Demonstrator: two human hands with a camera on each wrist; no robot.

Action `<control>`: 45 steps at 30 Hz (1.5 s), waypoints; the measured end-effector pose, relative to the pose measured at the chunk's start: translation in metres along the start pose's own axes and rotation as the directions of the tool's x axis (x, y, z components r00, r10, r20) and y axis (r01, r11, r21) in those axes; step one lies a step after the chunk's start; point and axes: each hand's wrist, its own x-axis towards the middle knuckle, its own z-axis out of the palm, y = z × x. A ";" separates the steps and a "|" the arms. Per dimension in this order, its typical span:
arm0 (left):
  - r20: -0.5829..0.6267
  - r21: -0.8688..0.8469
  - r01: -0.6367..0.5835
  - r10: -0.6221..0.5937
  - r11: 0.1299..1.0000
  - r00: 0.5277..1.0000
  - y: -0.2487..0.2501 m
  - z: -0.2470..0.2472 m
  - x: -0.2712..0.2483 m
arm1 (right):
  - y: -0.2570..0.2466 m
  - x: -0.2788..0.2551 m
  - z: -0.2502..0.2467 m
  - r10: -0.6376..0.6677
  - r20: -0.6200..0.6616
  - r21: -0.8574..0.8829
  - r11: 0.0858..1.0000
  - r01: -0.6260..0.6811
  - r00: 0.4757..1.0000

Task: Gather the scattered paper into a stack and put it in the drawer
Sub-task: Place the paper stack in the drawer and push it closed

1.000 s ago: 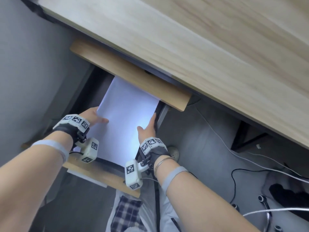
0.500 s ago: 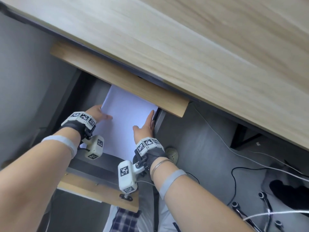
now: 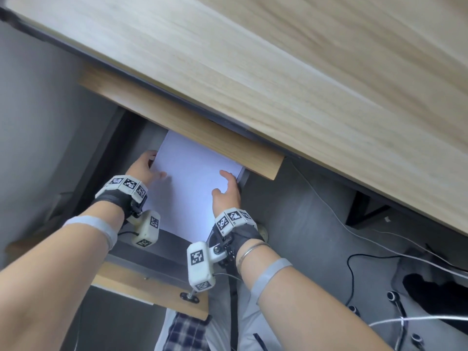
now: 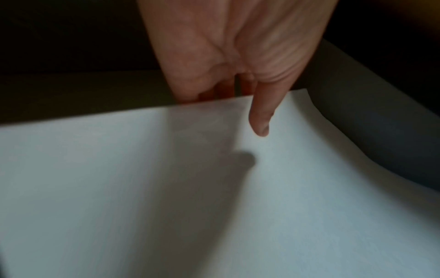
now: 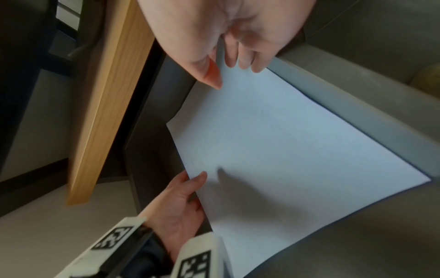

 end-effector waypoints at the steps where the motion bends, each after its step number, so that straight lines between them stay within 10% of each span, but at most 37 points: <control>1: -0.028 0.008 -0.003 0.004 1.000 1.000 -0.002 -0.002 -0.001 | -0.001 0.000 -0.002 -0.001 -0.001 -0.001 1.000 0.001 1.000; 24: -0.148 -0.268 0.121 -0.165 0.956 0.975 -0.040 -0.022 -0.115 | -0.015 -0.019 -0.020 0.016 0.172 -0.220 0.975 0.022 0.985; 36: -0.217 -0.522 0.432 -0.605 0.735 0.766 -0.145 -0.011 -0.198 | -0.018 -0.061 0.004 0.005 0.289 -0.356 0.929 0.103 0.957; 45: -0.065 -0.301 0.579 -0.622 0.758 0.781 -0.136 0.022 -0.203 | 0.003 -0.051 0.000 0.042 0.275 -0.393 0.917 0.072 0.961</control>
